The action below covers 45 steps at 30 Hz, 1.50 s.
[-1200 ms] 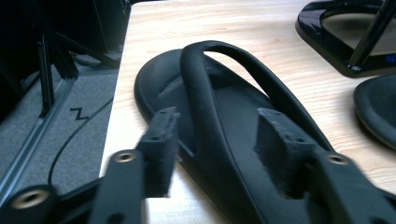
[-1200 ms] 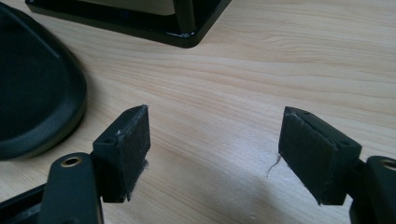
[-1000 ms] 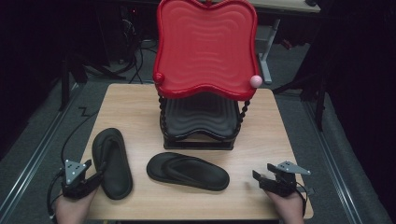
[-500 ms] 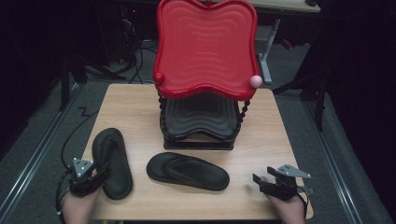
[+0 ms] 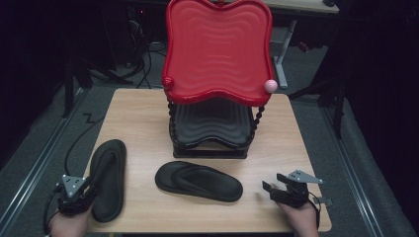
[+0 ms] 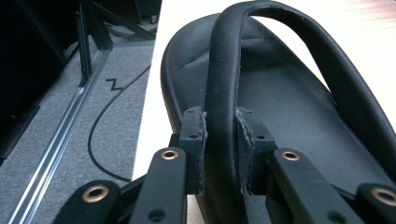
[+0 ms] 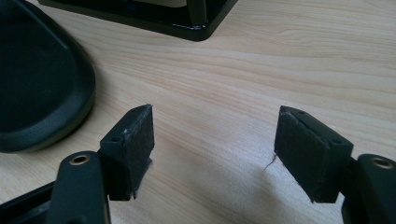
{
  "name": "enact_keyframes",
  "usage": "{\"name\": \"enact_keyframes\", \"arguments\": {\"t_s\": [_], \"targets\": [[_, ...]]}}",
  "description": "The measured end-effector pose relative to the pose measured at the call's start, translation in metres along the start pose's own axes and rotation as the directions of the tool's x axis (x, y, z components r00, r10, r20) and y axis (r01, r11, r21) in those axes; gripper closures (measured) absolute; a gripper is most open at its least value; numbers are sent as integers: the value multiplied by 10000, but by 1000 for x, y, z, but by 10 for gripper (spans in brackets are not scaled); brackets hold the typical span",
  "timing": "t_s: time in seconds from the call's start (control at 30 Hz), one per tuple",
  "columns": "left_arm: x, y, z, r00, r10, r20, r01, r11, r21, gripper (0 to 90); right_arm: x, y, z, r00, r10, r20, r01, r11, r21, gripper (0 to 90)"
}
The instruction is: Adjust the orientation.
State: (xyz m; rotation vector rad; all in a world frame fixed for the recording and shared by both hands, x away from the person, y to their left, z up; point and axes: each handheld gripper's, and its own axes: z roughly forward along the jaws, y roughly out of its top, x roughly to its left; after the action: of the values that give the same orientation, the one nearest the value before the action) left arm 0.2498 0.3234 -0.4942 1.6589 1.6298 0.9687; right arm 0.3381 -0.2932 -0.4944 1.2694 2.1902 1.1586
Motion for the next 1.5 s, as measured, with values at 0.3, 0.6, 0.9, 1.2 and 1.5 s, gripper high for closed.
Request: {"name": "enact_keyframes", "arguments": {"t_s": [0.3, 0.6, 0.9, 1.2, 1.5], "targets": [[2, -2, 3, 9996, -253, 159, 253, 9997, 4, 720, 3, 2, 6, 9999, -83, -122, 84, 9999, 74, 301], [3, -1, 2, 9981, -549, 276, 553, 9984, -145, 749, 4, 2, 6, 9999, -79, -103, 79, 10000, 45, 301], [-5, 3, -4, 9987, -418, 307, 439, 9963, -738, 767, 4, 2, 7, 9999, -117, -87, 117, 9999, 72, 302], [-20, 13, -17, 9980, -120, 628, 220, 9868, -1604, 771, 3, 2, 6, 9998, -145, -99, 146, 9999, 15, 304], [-37, 27, -41, 9963, 100, 853, 139, 9613, -2752, 771, 1, 3, 4, 9999, -33, -124, 32, 10000, -57, 307]]}}
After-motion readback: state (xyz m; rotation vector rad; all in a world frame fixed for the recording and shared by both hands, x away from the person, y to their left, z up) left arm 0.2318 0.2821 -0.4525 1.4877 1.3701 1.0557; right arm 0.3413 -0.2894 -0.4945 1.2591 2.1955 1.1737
